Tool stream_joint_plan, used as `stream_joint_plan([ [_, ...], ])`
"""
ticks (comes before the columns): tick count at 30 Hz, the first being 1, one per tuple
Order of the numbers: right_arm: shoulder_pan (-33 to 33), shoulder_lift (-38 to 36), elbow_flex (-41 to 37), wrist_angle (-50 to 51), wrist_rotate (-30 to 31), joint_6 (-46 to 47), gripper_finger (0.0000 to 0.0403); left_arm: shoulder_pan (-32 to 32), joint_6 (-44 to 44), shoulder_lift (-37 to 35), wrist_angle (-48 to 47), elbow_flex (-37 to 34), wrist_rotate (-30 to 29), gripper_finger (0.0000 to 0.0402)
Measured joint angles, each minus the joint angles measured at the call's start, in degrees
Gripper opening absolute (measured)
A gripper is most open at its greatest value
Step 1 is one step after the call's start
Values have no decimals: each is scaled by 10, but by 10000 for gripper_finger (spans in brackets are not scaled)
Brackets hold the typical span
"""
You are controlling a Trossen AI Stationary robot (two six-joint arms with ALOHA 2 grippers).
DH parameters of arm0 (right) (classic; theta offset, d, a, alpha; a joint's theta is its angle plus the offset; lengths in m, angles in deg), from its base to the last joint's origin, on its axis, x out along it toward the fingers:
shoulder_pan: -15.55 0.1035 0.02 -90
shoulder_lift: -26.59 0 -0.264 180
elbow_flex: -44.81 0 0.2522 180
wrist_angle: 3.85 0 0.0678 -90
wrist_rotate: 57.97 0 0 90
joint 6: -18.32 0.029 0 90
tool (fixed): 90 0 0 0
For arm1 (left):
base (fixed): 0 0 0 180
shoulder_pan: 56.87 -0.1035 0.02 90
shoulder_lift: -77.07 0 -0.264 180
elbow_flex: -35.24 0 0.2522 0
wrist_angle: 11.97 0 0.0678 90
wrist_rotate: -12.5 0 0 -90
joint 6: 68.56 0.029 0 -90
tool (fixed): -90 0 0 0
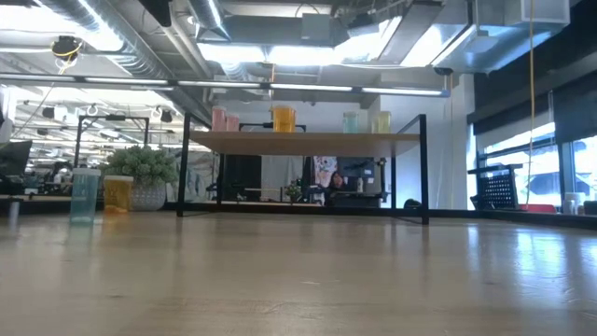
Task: Pick and place medicine bottles onto shelf by color
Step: Put the red medicine bottle on the shelf, aligned with the other red medicine bottle
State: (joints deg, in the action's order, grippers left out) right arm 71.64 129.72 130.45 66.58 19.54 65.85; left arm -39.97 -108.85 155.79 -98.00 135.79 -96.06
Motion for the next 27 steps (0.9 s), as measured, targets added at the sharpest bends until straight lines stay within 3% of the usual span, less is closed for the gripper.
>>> stream_joint_plan([
  [17, 0, 0, -41, 5, -1, 2, 181, 0, -1, 0, 0, 0, 17, 244],
  [27, -1, 0, -41, 4, -2, 1, 135, 0, -2, 0, 0, 0, 17, 244],
])
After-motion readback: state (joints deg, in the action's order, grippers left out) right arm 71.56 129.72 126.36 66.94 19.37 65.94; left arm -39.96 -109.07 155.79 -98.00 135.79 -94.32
